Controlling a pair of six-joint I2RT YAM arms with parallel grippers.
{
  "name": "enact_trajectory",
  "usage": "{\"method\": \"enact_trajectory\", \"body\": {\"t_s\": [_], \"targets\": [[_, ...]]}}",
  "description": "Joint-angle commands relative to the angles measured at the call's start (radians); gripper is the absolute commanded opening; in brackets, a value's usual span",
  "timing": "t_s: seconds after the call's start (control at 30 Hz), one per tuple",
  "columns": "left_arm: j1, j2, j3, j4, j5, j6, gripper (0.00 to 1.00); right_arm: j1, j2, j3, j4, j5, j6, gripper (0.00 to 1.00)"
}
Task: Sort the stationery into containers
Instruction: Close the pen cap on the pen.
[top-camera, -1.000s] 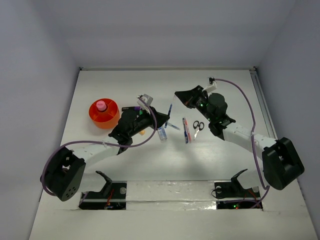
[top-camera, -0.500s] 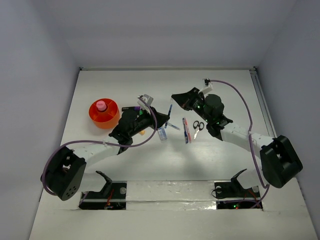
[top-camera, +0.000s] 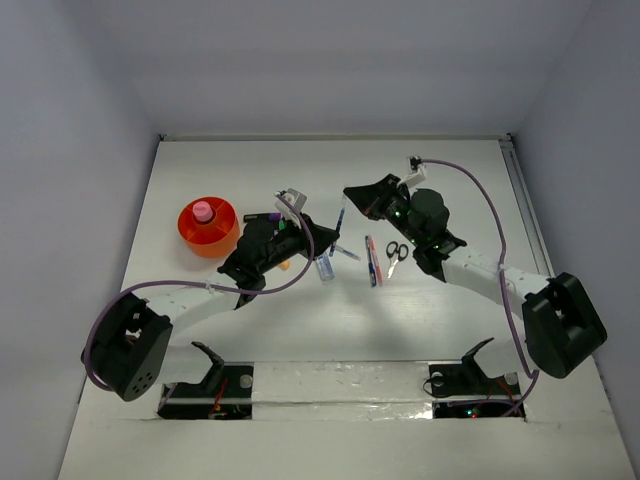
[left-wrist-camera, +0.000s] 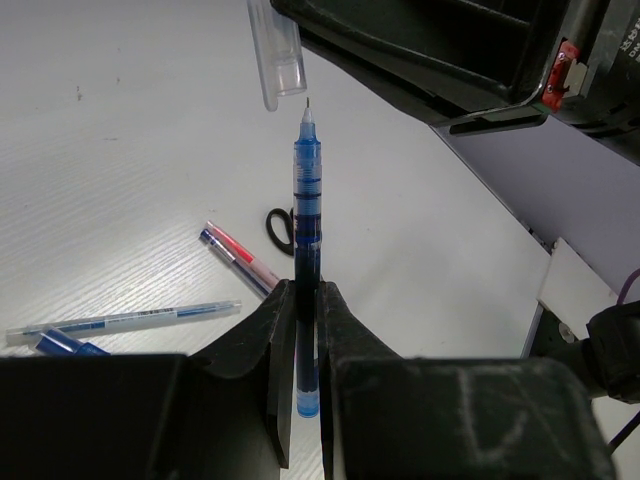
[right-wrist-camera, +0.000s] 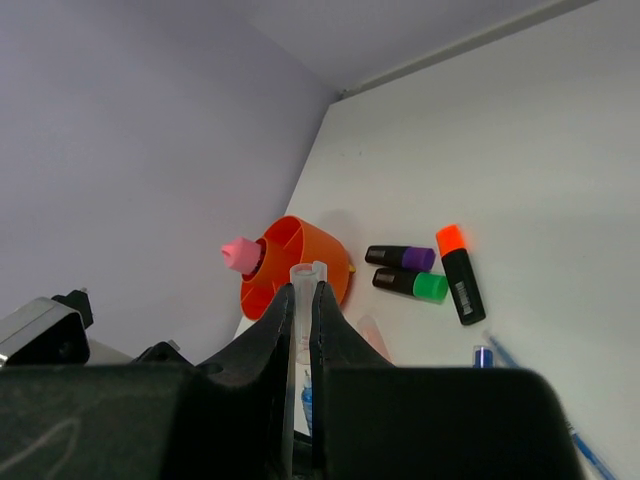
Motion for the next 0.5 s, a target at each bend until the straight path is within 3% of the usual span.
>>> {"method": "enact_trajectory", "body": {"t_s": [0.0,0.47], "targets": [[0.000,-0.012,0.012,0.046,0.012,0.005,0.00,0.009,-0.051,-0.001,0.077,0.036,-0.038,0.00],[0.000,-0.021,0.010,0.038,0.005,0.009,0.00,0.009,-0.048,-0.016,0.054,0.039,-0.046,0.00]]}}
